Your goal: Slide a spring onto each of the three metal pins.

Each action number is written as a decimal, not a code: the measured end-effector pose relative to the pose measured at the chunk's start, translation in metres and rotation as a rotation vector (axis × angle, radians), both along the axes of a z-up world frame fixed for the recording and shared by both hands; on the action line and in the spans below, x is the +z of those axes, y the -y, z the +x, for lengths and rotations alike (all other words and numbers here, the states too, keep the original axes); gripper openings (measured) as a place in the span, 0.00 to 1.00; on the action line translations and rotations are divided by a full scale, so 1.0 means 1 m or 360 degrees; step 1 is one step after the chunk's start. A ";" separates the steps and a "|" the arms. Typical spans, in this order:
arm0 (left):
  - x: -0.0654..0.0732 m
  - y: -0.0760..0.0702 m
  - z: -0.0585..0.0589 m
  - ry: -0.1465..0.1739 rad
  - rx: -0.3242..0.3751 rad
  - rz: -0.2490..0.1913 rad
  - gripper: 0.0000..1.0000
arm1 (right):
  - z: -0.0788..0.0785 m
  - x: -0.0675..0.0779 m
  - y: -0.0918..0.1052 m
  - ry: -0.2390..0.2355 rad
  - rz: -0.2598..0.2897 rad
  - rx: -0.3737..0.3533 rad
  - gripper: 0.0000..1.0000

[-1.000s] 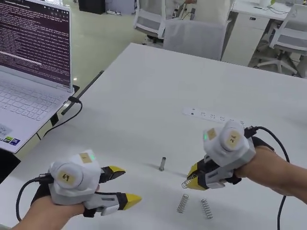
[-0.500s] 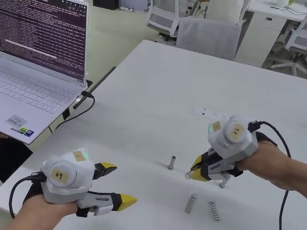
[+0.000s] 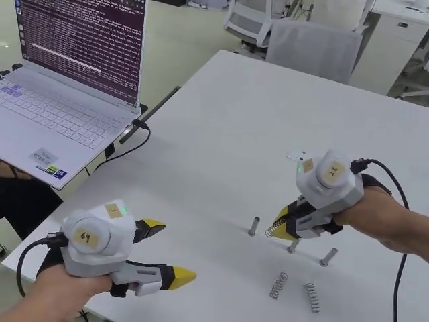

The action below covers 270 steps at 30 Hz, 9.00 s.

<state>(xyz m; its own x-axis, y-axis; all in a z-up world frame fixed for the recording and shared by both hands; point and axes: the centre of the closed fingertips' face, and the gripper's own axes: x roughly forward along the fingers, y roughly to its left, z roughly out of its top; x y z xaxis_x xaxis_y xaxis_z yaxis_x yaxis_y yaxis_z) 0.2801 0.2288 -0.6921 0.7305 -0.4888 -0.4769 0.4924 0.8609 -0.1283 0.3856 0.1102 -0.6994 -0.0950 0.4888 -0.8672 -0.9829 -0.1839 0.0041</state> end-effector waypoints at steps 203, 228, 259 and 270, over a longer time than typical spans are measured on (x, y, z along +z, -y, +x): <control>0.009 0.020 0.015 -0.0024 -0.0067 -0.0059 0.57 | 0.024 0.048 0.088 -0.0045 0.0727 -0.1112 0.53; 0.014 0.026 0.023 -0.0016 -0.0089 -0.0050 0.58 | -0.027 0.028 0.146 -0.0142 0.0794 -0.1378 0.62; 0.006 0.062 0.033 -0.0038 -0.0200 -0.0062 0.57 | -0.069 0.005 0.163 -0.0262 0.0810 -0.1508 0.70; -0.002 0.089 0.037 -0.0068 -0.0284 -0.0072 0.57 | -0.082 -0.001 0.164 -0.0304 0.0814 -0.1541 0.71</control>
